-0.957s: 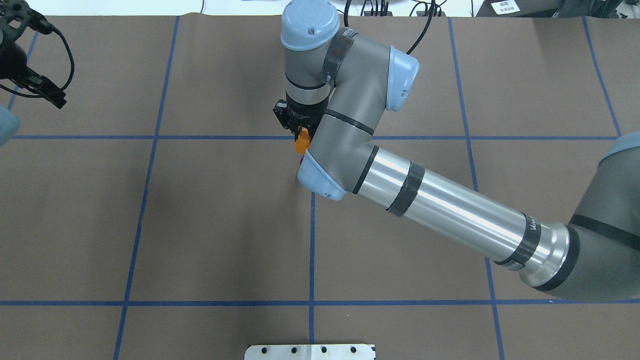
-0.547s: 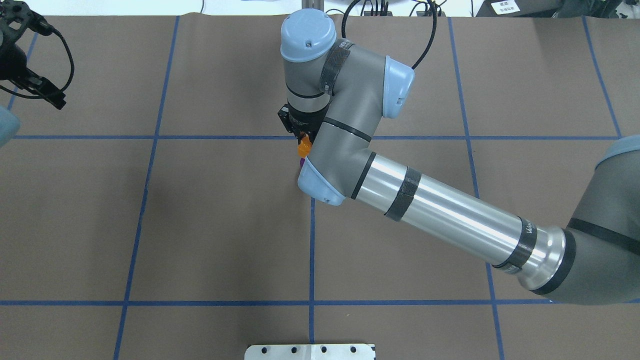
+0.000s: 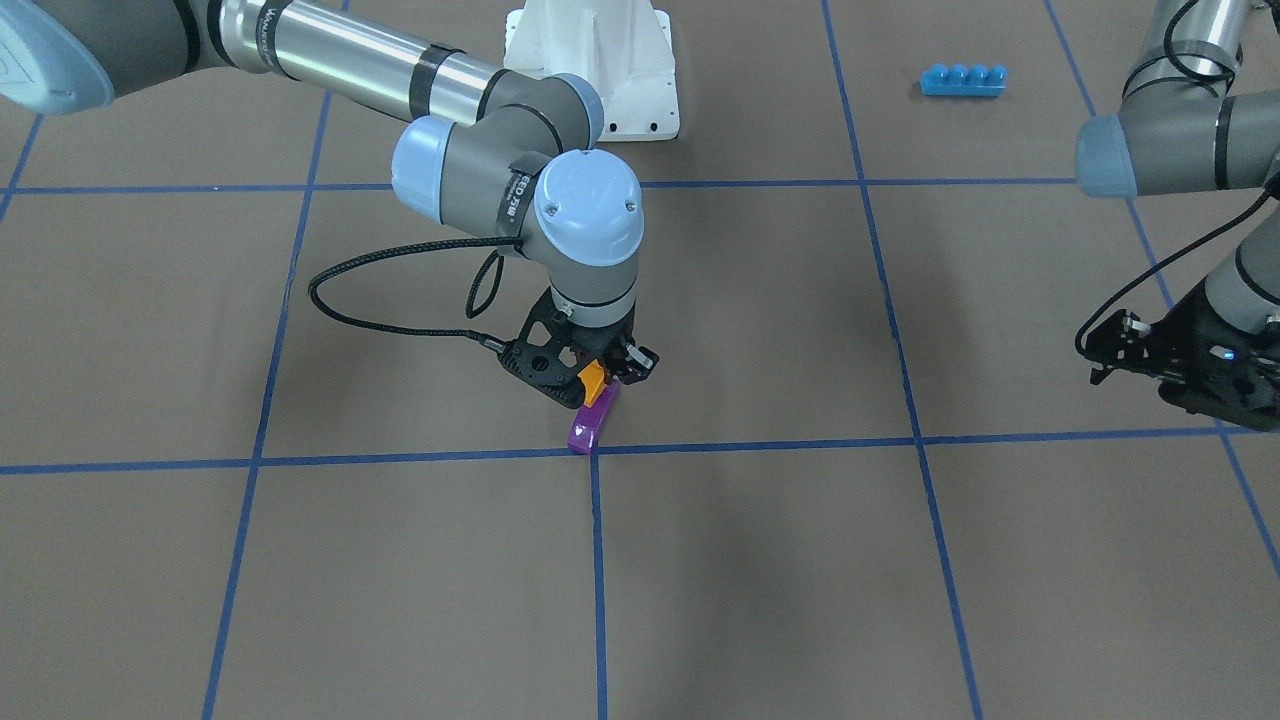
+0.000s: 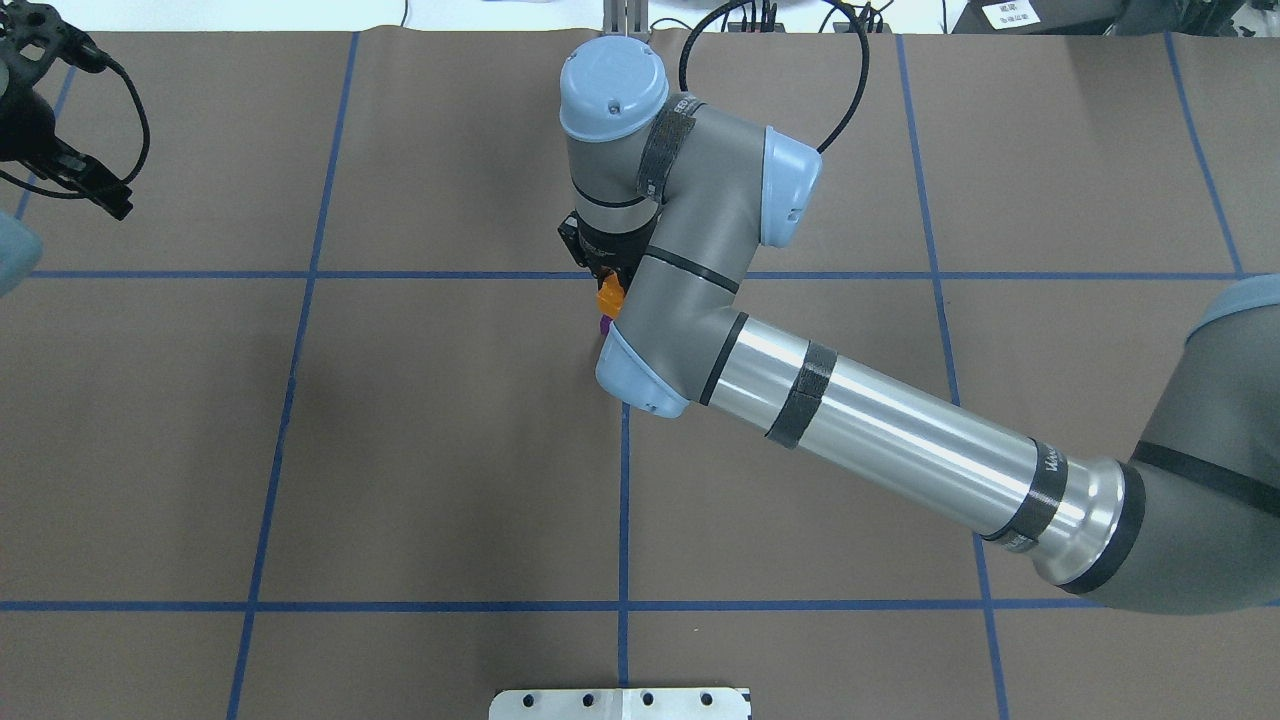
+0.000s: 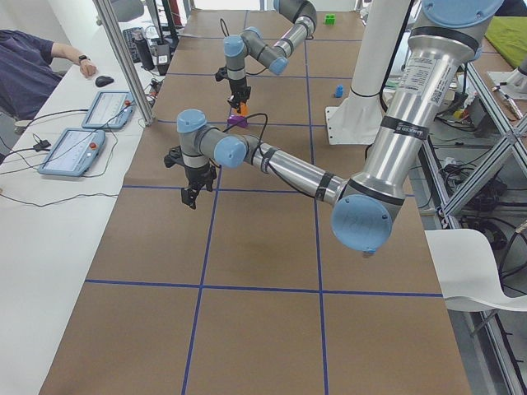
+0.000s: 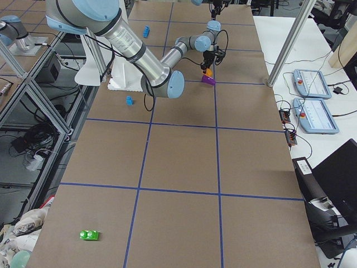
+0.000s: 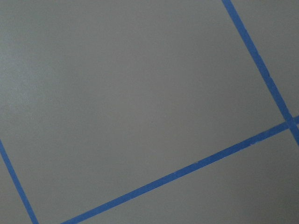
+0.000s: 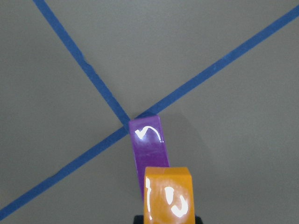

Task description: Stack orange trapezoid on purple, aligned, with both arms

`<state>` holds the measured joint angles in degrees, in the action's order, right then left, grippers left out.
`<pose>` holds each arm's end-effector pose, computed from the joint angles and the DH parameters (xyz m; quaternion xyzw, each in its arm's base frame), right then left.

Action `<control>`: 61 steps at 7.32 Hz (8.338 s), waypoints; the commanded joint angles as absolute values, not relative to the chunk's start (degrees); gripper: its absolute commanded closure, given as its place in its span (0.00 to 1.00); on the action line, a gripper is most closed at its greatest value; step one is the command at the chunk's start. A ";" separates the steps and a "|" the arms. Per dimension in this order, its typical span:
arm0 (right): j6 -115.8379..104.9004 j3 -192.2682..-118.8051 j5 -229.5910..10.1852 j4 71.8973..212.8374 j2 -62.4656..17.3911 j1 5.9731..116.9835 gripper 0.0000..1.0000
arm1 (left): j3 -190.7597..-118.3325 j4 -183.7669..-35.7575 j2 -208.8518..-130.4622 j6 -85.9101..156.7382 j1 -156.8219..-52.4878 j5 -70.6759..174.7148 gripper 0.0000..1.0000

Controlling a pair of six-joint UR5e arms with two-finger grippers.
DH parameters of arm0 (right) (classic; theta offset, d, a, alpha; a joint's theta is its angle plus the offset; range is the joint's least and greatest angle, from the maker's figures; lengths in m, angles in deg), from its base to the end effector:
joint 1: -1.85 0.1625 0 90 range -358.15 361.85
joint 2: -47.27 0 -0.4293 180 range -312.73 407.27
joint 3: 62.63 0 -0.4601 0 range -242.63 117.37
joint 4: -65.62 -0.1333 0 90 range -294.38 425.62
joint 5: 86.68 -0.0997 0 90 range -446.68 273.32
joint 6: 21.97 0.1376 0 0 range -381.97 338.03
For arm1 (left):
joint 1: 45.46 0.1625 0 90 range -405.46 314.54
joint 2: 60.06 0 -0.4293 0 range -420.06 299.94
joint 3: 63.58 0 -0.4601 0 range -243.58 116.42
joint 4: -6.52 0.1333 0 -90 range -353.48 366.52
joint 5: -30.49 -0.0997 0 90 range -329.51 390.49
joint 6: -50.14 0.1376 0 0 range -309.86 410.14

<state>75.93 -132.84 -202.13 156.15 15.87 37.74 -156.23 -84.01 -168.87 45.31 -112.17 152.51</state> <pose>-0.6696 -0.5761 0.1336 -0.1246 -0.3607 0.2766 0.8820 0.2224 -0.6693 0.4714 0.1121 0.3072 0.2033 0.9229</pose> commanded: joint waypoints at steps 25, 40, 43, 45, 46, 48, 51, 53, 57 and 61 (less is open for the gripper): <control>70.93 -129.78 -198.39 150.79 15.37 35.95 1.00 | -156.04 -84.10 -168.96 45.31 -111.99 152.39 0.00; 0.76 -156.34 -218.39 154.83 -24.14 75.00 0.00 | -156.21 -97.98 -151.41 58.02 -127.15 161.09 0.00; -11.60 -154.65 -224.59 154.04 -35.15 84.01 0.00 | -155.60 -97.81 -145.51 58.05 -130.27 160.48 0.00; -12.74 -153.08 -223.26 152.02 -38.33 86.04 0.00 | -154.19 -97.20 -145.58 57.79 -132.19 160.74 0.00; -13.61 -153.24 -223.70 151.93 -40.42 86.66 0.00 | -154.63 -96.67 -145.23 57.79 -132.47 161.00 0.00; -14.32 -153.77 -223.62 151.84 -42.46 87.36 0.00 | -156.90 -90.63 -145.67 57.35 -132.47 160.92 0.00; -14.41 -153.77 -223.35 151.84 -43.34 87.72 0.00 | -161.49 -84.36 -144.35 57.00 -132.47 161.18 0.00; -17.20 -154.47 -221.96 151.06 -44.05 88.33 0.00 | -161.49 -84.36 -144.35 57.00 -132.38 161.18 0.00; -20.12 -156.22 -220.45 156.82 -43.08 91.23 0.00 | -161.40 -84.36 -144.79 57.00 -132.38 161.18 0.00; -20.12 -156.23 -220.54 157.11 -43.52 91.23 0.00 | -160.87 -84.36 -145.32 57.00 -132.38 161.09 0.00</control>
